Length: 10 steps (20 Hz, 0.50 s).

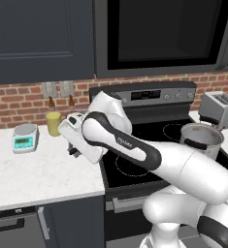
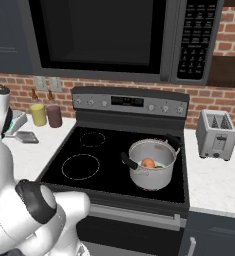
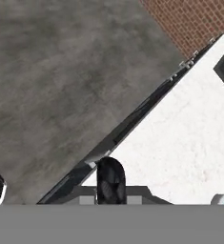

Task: Put the onion and lime in the pot. Retrieve the spatula and lightly stir the vegetables in the pot.

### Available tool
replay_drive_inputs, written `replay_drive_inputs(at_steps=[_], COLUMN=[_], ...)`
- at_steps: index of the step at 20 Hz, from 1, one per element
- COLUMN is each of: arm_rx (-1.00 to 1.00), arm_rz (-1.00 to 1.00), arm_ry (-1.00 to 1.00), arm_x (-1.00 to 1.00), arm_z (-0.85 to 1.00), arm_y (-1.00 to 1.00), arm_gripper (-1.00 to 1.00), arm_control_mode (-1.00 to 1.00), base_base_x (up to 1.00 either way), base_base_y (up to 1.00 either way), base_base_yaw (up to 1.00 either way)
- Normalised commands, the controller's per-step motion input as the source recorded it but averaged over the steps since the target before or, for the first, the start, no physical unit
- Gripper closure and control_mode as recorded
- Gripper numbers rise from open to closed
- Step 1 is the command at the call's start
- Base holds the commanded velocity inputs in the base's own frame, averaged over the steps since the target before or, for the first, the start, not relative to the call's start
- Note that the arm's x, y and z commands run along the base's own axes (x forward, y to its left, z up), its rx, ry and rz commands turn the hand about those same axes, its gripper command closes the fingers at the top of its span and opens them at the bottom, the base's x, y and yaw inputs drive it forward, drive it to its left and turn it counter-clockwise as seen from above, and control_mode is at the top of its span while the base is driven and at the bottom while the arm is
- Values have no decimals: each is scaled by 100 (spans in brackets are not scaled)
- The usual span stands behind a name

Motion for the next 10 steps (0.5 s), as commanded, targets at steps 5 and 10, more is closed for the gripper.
replay_drive_inputs(at_steps=[5, 10], arm_rx=[11, 15], arm_rz=[-13, -9], arm_ry=[19, 15], arm_x=[-15, -24], arm_z=[59, 37], arm_y=[-64, -88], arm_gripper=[100, 100], arm_control_mode=[-100, -100], base_base_x=[0, 0], base_base_y=[0, 0], base_base_yaw=[0, 0])
